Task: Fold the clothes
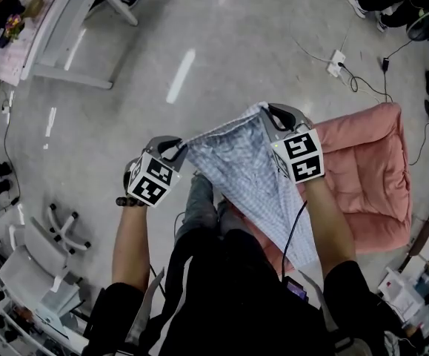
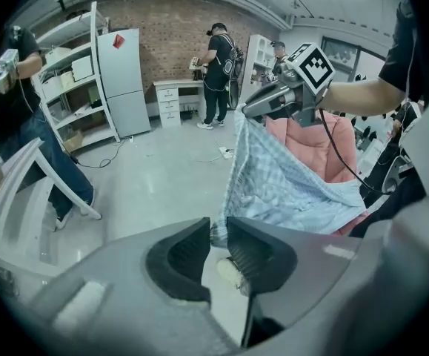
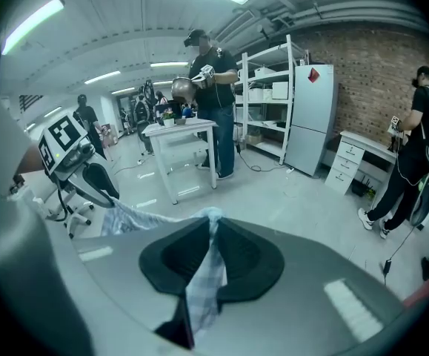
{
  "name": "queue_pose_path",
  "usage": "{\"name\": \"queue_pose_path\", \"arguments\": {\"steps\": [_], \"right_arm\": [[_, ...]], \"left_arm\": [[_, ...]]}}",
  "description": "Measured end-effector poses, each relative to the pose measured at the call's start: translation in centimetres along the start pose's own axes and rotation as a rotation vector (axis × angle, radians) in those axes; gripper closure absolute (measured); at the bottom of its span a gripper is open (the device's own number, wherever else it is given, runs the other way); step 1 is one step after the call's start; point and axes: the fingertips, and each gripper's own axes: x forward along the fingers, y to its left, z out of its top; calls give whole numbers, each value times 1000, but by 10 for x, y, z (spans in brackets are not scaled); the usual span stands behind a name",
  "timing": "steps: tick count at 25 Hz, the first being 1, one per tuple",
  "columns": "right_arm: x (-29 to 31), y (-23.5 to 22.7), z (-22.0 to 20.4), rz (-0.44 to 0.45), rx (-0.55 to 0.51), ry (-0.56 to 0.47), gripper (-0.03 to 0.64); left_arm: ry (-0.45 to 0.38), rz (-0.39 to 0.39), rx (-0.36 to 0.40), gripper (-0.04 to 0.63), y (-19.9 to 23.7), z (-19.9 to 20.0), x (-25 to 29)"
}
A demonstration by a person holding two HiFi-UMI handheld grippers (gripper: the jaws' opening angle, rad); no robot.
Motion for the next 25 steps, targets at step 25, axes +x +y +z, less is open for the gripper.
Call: {"name": "queue_pose_path", "arguments": {"steps": [25], "right_arm": [[111, 11, -82, -4, 35, 249, 572]], "left_arm": [[59, -162, -52, 509, 9, -78, 99]]}}
